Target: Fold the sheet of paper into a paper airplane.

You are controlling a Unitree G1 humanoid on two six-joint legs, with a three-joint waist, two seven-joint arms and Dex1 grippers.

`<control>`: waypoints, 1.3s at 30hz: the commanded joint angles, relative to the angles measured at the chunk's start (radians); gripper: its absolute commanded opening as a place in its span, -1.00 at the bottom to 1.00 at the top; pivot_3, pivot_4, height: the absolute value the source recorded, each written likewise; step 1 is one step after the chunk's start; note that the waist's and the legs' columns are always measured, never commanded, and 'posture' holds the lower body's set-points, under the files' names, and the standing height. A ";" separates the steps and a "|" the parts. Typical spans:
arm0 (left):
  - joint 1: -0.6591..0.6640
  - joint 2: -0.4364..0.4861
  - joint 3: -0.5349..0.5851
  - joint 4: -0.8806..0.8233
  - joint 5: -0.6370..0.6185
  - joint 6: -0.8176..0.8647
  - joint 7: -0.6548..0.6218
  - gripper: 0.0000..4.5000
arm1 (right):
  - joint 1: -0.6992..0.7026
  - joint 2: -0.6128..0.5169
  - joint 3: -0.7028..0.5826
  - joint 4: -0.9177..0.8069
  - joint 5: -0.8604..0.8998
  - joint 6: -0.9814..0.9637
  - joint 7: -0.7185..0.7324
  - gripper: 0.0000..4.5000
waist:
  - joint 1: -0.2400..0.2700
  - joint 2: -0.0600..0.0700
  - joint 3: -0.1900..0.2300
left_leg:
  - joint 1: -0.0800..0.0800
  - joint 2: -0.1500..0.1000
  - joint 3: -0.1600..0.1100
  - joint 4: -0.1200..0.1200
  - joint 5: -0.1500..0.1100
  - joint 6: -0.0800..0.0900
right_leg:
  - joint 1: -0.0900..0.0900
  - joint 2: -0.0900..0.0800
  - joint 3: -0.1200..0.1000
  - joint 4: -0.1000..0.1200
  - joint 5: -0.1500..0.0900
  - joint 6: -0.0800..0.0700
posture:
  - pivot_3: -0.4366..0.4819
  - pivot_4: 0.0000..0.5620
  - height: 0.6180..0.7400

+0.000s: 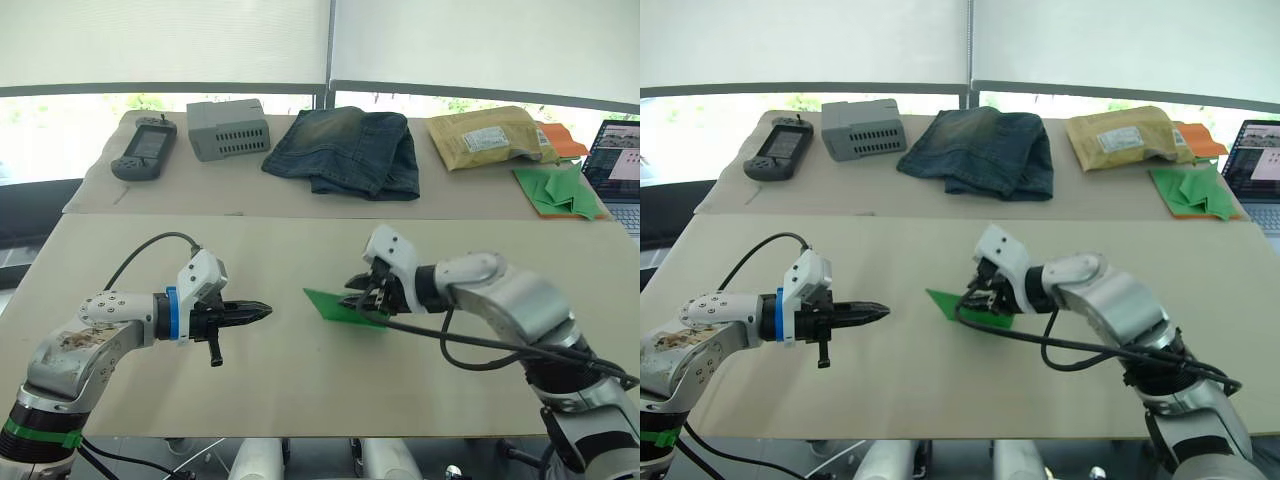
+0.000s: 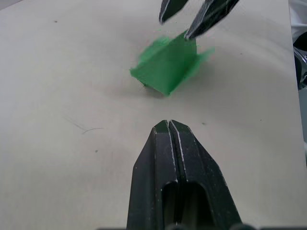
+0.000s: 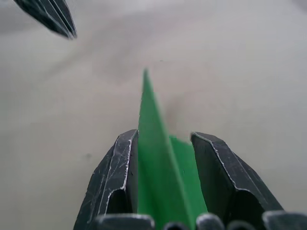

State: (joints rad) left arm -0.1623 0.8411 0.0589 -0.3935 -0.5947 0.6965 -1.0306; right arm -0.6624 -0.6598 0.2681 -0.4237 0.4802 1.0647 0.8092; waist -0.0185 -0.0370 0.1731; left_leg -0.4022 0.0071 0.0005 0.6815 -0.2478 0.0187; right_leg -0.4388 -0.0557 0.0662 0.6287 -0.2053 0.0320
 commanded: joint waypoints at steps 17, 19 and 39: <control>-0.045 -0.022 -0.021 0.012 0.012 -0.019 0.003 -1.00 | 0.016 -0.072 0.161 0.043 -0.163 -0.155 0.098 -0.14 | -0.002 0.000 0.000 | 0.000 0.000 0.001 0.000 0.000 0.000 | 0.000 0.000 0.000 0.001 0.000 0.000 | -0.05 -0.47 0.81; -0.048 -0.023 -0.022 0.011 0.012 -0.017 0.003 -1.00 | 0.013 -0.075 0.184 0.048 -0.183 -0.167 0.108 -0.14 | -0.002 0.000 0.000 | 0.000 0.000 0.001 0.000 0.000 0.000 | 0.000 0.000 0.000 0.001 0.000 0.000 | -0.05 -0.47 0.81; -0.147 -0.054 -0.124 0.132 0.063 -0.046 -0.032 -1.00 | 0.174 -0.217 -0.397 0.271 -0.117 -0.070 0.017 -0.99 | 0.008 0.000 0.000 | -0.001 -0.005 0.000 0.002 0.000 0.000 | 0.001 -0.002 0.000 0.001 0.000 0.000 | -0.05 -0.47 0.81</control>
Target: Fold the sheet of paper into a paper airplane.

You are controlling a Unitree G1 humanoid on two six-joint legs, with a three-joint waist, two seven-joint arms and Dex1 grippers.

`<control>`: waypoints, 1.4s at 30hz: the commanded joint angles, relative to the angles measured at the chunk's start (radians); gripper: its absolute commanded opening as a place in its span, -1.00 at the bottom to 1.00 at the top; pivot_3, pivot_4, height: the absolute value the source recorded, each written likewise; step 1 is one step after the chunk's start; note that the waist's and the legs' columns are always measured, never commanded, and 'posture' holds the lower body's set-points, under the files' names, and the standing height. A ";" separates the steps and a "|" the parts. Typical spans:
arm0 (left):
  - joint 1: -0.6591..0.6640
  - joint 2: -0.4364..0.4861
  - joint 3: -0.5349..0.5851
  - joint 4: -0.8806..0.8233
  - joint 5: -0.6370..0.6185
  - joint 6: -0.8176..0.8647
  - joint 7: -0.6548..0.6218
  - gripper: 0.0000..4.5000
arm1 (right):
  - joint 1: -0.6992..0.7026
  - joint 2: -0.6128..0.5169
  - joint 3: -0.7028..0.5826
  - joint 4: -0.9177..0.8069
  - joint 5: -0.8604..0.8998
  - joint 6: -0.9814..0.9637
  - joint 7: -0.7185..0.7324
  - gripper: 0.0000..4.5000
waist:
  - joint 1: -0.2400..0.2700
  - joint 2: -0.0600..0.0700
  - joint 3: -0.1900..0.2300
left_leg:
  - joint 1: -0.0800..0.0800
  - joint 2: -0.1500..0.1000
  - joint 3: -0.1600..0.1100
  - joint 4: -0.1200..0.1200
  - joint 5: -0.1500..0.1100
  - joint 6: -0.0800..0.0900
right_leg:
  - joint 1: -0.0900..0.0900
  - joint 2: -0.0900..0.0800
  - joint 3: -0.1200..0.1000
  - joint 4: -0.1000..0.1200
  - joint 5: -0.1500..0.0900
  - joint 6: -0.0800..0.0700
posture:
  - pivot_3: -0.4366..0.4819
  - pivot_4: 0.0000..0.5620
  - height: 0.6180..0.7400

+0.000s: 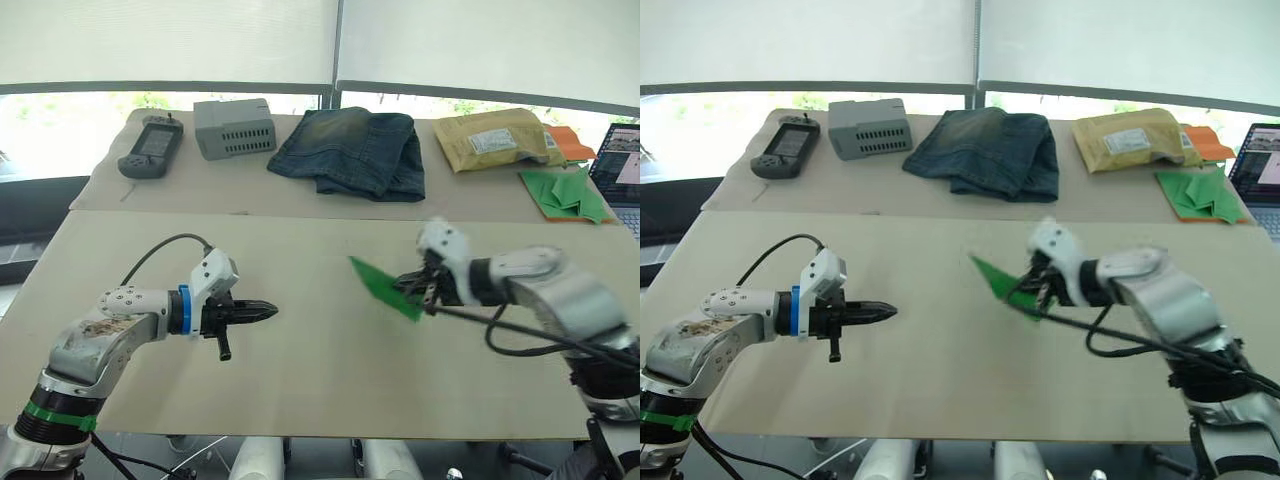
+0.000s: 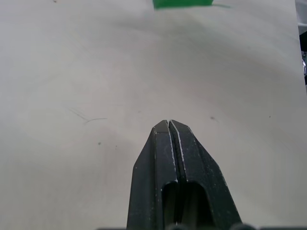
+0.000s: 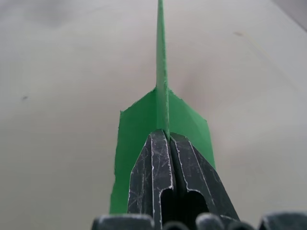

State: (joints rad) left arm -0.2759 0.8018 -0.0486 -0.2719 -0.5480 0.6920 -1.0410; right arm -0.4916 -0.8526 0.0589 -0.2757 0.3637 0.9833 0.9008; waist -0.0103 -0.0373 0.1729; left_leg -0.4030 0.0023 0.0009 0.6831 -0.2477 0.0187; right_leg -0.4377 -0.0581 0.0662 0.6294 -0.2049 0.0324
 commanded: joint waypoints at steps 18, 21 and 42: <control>-0.064 -0.077 -0.051 0.014 0.050 -0.099 -0.032 -1.00 | -0.255 -0.030 -0.257 1.110 -0.152 -0.413 -0.128 -0.99 | -0.036 0.001 0.000 | 0.003 -0.003 0.003 -0.001 0.001 0.001 | 0.002 0.000 0.005 0.000 0.001 0.002 | -0.05 -0.47 0.81; -0.056 -0.075 -0.038 0.002 0.045 -0.097 -0.026 -1.00 | -0.271 -0.032 -0.250 1.145 -0.160 -0.441 -0.106 -0.99 | -0.035 0.001 0.000 | 0.002 -0.003 0.003 -0.001 0.001 0.001 | 0.002 -0.001 0.005 0.000 0.002 0.003 | -0.05 -0.47 0.81; -0.081 -0.112 0.021 0.121 0.146 -0.197 0.086 -1.00 | 0.176 -0.157 -0.542 0.162 0.140 -0.398 0.239 0.98 | -0.026 0.003 0.000 | 0.004 -0.003 0.000 -0.001 0.001 0.001 | 0.004 0.000 0.003 0.000 0.001 0.005 | -0.05 -0.47 0.81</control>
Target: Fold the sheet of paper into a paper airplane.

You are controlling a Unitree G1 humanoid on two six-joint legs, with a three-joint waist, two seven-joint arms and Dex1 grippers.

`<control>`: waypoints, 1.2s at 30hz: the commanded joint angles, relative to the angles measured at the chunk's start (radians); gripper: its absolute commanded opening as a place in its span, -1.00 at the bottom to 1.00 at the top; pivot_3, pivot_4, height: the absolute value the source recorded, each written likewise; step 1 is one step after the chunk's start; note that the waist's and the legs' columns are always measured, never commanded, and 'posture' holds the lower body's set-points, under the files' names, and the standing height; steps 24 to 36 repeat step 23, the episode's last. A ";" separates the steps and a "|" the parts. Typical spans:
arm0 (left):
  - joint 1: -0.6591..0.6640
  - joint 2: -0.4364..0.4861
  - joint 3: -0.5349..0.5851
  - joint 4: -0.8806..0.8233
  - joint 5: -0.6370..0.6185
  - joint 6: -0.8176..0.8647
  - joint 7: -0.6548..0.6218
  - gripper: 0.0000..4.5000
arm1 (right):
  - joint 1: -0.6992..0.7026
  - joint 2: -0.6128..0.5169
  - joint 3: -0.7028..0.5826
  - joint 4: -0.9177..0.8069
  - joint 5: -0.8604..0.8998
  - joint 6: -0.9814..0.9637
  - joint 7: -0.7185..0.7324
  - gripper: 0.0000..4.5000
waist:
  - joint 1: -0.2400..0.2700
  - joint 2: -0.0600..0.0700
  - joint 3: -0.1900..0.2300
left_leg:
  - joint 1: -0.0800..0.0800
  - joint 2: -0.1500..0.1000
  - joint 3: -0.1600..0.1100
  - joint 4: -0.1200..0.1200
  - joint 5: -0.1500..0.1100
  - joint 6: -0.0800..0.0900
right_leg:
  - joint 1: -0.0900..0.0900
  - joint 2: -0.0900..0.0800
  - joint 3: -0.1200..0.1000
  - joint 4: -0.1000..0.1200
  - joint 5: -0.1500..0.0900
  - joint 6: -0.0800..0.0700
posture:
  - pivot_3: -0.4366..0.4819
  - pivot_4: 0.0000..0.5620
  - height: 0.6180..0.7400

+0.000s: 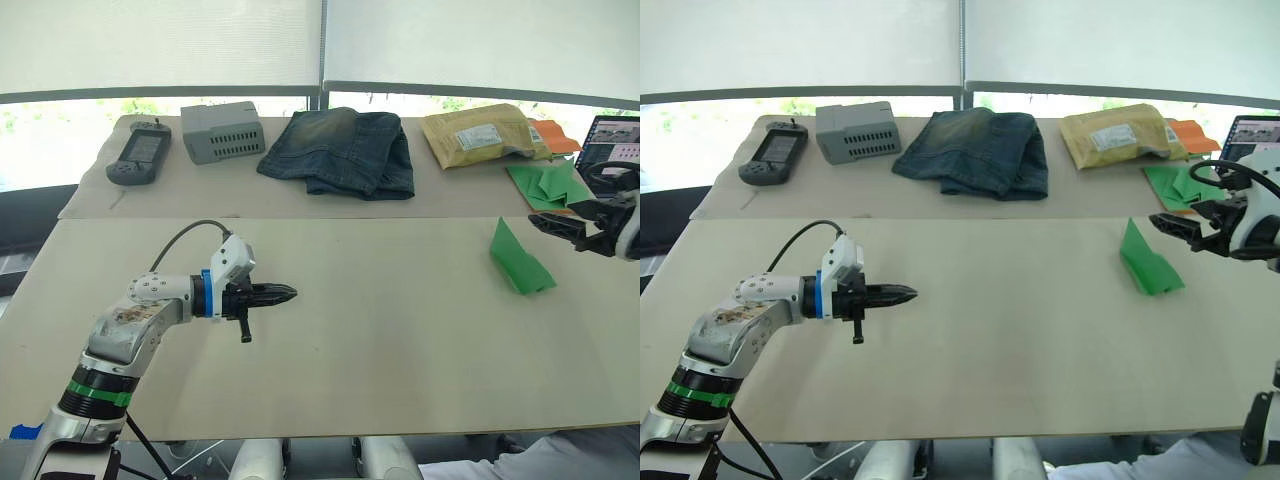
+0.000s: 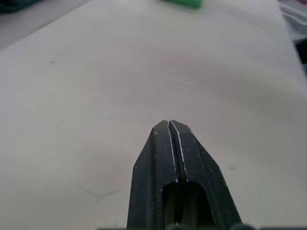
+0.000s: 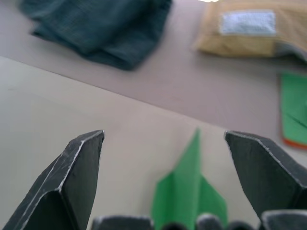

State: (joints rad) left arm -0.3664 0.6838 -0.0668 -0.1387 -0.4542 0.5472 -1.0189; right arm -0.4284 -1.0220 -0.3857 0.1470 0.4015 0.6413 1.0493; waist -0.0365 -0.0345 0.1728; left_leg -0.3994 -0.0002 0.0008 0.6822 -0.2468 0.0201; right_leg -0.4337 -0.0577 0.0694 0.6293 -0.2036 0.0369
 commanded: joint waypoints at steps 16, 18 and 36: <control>0.355 -0.078 0.186 -0.028 0.084 -0.219 0.189 -1.00 | 0.584 0.429 0.082 -0.544 -0.057 -0.338 -0.198 0.98 | 0.008 -0.001 -0.001 | 0.012 0.005 0.000 0.000 0.000 0.000 | 0.012 -0.002 0.002 -0.002 -0.004 0.007 | -0.05 -0.47 0.81; 0.376 -0.091 0.183 -0.033 0.094 -0.242 0.202 -1.00 | 0.583 0.449 0.108 -0.516 -0.075 -0.368 -0.219 0.98 | 0.009 -0.001 -0.001 | 0.012 0.005 0.001 -0.001 0.000 0.000 | 0.011 -0.002 0.001 -0.002 -0.005 0.005 | -0.05 -0.47 0.81; 0.407 -0.123 0.172 -0.068 0.113 -0.274 0.239 -1.00 | 0.571 0.484 0.162 -0.471 -0.103 -0.414 -0.262 0.98 | 0.015 -0.001 -0.001 | 0.012 0.005 0.001 -0.002 0.000 0.000 | 0.010 -0.002 0.001 -0.002 -0.004 0.003 | -0.05 -0.47 0.81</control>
